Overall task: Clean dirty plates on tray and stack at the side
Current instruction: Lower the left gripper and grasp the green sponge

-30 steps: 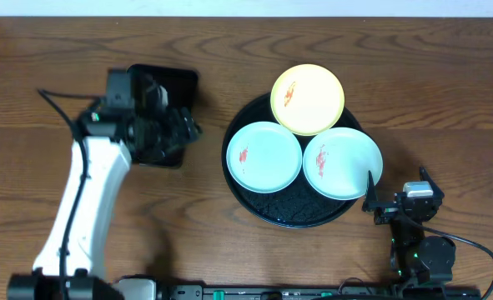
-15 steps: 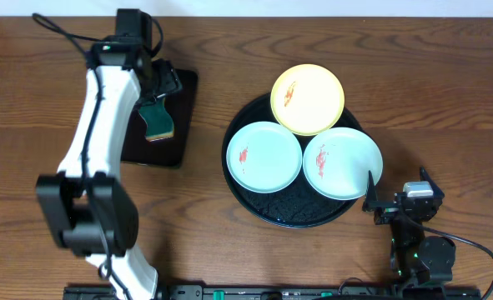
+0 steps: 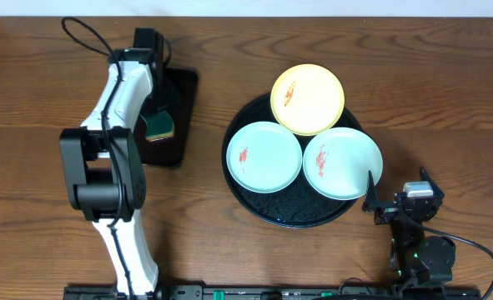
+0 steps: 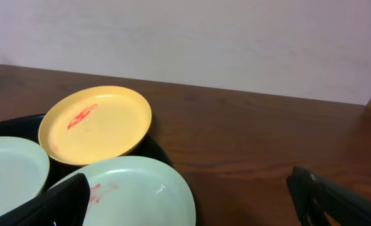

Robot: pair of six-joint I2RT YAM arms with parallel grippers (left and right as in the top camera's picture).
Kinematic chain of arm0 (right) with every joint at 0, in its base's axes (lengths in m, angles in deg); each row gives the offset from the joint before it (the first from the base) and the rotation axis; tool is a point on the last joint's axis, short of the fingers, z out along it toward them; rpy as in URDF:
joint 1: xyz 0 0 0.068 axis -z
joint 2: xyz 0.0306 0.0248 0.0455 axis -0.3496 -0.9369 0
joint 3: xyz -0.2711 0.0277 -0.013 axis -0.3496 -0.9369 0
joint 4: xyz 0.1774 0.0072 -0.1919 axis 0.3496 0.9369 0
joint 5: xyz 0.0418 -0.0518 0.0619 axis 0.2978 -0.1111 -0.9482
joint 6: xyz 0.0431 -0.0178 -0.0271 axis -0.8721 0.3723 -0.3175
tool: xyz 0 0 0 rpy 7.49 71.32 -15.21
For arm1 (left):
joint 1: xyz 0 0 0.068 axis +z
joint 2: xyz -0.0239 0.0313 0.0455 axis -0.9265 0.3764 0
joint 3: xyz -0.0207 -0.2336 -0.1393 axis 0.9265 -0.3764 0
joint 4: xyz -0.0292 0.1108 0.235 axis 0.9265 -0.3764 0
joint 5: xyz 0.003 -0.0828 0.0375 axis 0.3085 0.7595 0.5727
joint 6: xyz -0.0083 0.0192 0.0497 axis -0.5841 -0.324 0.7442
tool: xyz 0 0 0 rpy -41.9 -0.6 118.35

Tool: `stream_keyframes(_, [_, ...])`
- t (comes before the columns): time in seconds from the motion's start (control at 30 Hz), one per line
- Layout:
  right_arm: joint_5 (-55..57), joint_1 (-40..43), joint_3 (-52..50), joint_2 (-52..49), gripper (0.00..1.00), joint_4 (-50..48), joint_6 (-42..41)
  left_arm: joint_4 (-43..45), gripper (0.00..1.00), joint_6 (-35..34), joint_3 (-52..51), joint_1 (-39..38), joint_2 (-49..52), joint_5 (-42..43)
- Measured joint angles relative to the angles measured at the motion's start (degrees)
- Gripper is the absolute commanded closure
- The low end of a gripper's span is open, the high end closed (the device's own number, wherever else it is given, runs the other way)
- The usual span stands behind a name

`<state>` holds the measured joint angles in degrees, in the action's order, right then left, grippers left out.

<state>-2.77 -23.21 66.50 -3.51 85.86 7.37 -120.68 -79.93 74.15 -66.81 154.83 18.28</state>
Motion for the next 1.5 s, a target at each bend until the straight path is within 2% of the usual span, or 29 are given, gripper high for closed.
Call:
stream_keyframes(0.2, [0.0, 0.0, 0.0, 0.0, 0.01, 0.0, 0.0, 0.7, 0.22, 4.6, 0.0, 5.0, 0.5, 10.2])
stream_keyframes(0.4, [0.0, 0.0, 0.0, 0.0, 0.01, 0.0, 0.0, 1.1, 0.22, 6.4, -0.3, 5.1, 0.5, 13.9])
stream_keyframes(0.63, [0.0, 0.0, 0.0, 0.0, 0.01, 0.0, 0.0, 2.6, 0.23, 7.2, -3.1, 3.3, 0.5, 15.1])
stream_keyframes(0.97, [0.0, 0.0, 0.0, 0.0, 0.01, 0.0, 0.0, 3.7, 0.23, 7.5, -3.7, 3.1, 0.5, 11.7])
stream_keyframes(1.23, [0.0, 0.0, 0.0, 0.0, 0.01, 0.0, 0.0, 7.8, 0.25, 7.5, -6.9, 3.1, 0.5, 10.8])
stream_keyframes(1.43, [0.0, 0.0, 0.0, 0.0, 0.01, 0.0, 0.0, 8.9, 0.51, 7.8, -7.5, 3.1, 0.6, 10.8])
stream_keyframes(1.5, [0.0, 0.0, 0.0, 0.0, 0.01, 0.0, 0.0, 9.1, 0.56, 8.1, -7.5, 3.1, 0.6, 10.6])
